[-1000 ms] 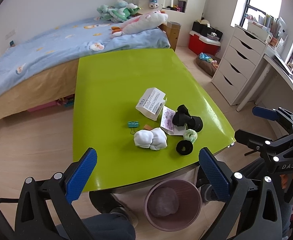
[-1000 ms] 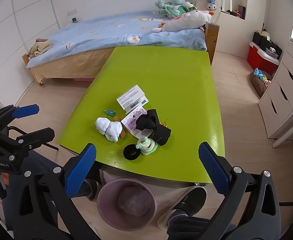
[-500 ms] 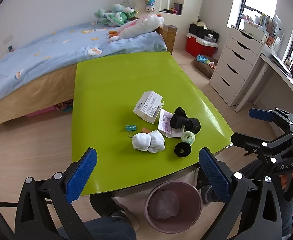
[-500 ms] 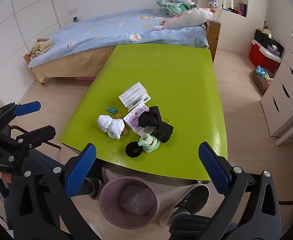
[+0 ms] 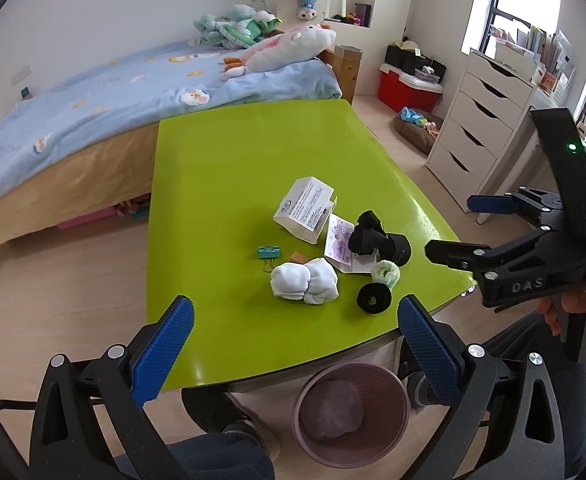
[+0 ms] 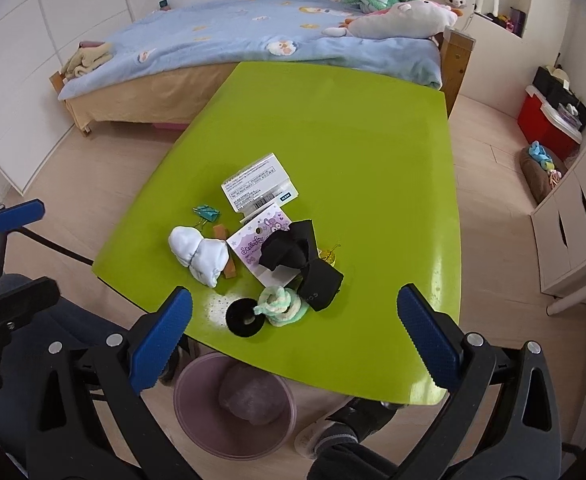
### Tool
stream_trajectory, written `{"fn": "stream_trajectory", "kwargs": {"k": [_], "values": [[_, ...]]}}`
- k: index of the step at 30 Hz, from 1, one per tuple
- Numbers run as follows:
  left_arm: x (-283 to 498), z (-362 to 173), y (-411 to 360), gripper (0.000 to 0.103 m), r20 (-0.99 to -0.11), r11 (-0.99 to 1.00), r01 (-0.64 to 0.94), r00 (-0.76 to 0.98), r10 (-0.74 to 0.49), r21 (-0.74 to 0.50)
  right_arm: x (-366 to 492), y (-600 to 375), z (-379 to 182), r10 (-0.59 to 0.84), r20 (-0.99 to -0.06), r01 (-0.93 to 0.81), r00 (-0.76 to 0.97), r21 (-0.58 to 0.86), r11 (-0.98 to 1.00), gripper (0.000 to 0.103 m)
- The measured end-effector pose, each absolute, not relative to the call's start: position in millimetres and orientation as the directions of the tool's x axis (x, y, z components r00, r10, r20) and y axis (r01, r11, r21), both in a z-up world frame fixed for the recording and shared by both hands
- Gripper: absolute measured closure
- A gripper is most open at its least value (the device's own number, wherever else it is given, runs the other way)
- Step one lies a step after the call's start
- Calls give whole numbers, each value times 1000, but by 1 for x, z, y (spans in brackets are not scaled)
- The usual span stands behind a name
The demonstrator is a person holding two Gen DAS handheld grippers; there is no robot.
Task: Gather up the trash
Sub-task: 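Grasp the black hair tie with the right gripper while the left gripper grasps the white sock bundle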
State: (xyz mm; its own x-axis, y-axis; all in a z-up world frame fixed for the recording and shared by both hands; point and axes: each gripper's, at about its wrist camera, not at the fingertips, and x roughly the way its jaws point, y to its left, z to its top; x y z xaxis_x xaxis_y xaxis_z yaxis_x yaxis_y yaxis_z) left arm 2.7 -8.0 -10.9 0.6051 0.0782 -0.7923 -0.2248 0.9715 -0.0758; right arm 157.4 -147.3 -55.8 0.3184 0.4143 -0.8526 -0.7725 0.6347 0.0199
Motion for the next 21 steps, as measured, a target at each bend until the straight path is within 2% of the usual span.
{"fn": "stream_trajectory", "kwargs": {"k": [7, 10, 12, 16, 18, 19, 21], "values": [[2, -14, -2, 5, -804, 968, -240, 589, 83, -76, 190, -112, -96, 320, -915, -828, 245, -26, 560, 4], [2, -17, -1, 5, -809, 966, -247, 582, 82, -80, 195, -101, -109, 287, -933, -846, 218, -34, 531, 21], [2, -19, 0, 5, -812, 965, -249, 578, 81, -81, 198, -95, -117, 262, -944, -858, 201, -40, 513, 24], [2, -21, 1, 5, -816, 964, -251, 573, 79, -83, 202, -87, -129, 231, -954, -862, 192, -52, 505, 50], [3, -22, 1, 5, -817, 964, -251, 571, 75, -87, 201, -86, -130, 223, -954, -863, 202, -66, 501, 58], [3, -22, 2, 5, -818, 964, -251, 571, 74, -88, 201, -86, -129, 222, -952, -862, 210, -74, 502, 72], [4, -23, 3, 5, -818, 963, -252, 571, 71, -92, 201, -88, -128, 227, -949, -859, 218, -76, 507, 75]]}}
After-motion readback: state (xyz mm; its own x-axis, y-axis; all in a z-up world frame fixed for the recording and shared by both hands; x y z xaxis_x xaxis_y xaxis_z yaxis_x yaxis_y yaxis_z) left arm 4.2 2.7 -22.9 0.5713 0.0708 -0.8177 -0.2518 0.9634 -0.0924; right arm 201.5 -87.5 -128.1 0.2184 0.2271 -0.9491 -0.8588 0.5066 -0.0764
